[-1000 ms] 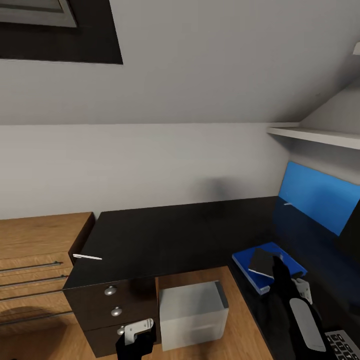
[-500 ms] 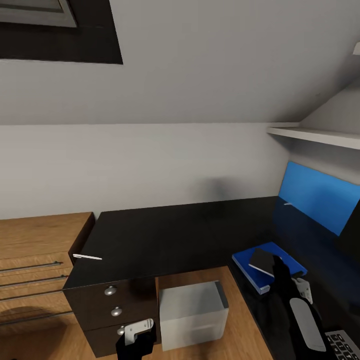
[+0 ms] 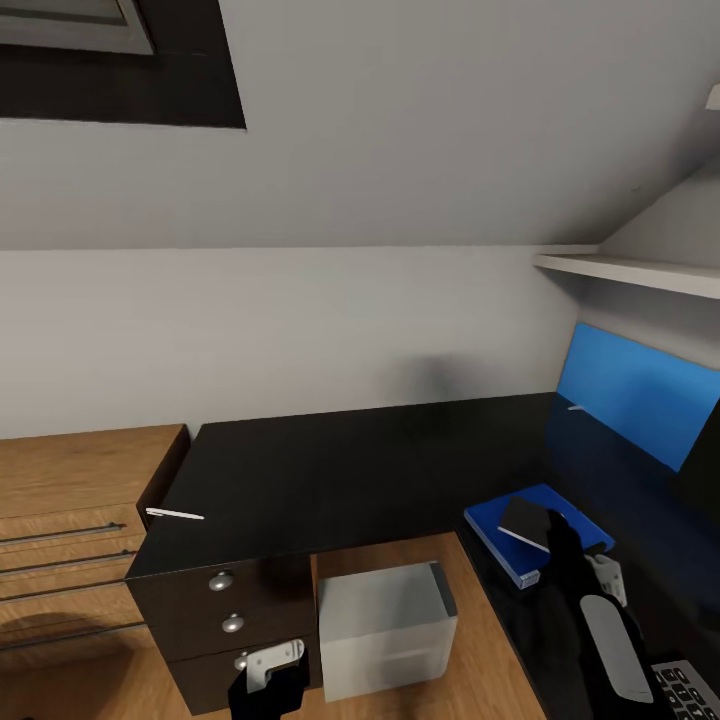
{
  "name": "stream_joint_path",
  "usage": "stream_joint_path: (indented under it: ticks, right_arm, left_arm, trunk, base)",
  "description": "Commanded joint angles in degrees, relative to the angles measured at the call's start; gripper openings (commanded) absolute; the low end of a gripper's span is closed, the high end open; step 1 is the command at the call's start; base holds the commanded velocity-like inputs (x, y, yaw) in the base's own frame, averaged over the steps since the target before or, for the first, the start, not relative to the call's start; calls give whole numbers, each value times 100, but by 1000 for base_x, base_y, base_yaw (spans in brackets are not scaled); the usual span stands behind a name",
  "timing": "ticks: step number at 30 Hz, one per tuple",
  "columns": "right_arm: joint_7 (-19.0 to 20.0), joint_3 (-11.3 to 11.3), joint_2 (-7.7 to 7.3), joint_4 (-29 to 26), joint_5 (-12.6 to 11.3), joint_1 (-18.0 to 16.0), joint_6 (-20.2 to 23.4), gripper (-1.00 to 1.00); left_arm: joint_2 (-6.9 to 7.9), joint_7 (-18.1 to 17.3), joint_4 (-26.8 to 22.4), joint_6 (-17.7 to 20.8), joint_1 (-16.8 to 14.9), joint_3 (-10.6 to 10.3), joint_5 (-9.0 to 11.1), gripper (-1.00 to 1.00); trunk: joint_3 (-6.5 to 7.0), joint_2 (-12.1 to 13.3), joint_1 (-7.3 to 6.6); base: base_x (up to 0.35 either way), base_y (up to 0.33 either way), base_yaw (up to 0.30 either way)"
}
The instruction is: In the bedroom, organize the workspace by keeping the computer under the desk, ensuring the monitor is on the desk, placing the keyboard on the desk next to the monitor, placing the mouse on the desk next to the keyboard, moving the folder from the swivel chair onto the desk next to the mouse, stacking the notebook on top of the folder with the pen on top of the notebook, and positioning the swivel chair next to the desk.
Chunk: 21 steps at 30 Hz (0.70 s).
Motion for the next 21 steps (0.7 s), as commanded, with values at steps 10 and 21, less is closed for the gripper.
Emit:
stream_joint_path:
  ticks: [10,21]
  right_arm:
    - [-10,-56,0,-12,-39,-4,23,100]
    - [-12,-85,-120,-164,-45,-4,-258,100]
  left_arm:
    - [-3,23,-7,-34,-11,-29,37,100]
    - [-3,29,-7,-34,-11,-29,34,100]
  trunk:
    - [-7,-5,0]
    - [-7,-5,0]
  base:
    - [0,0,0]
    - [0,0,0]
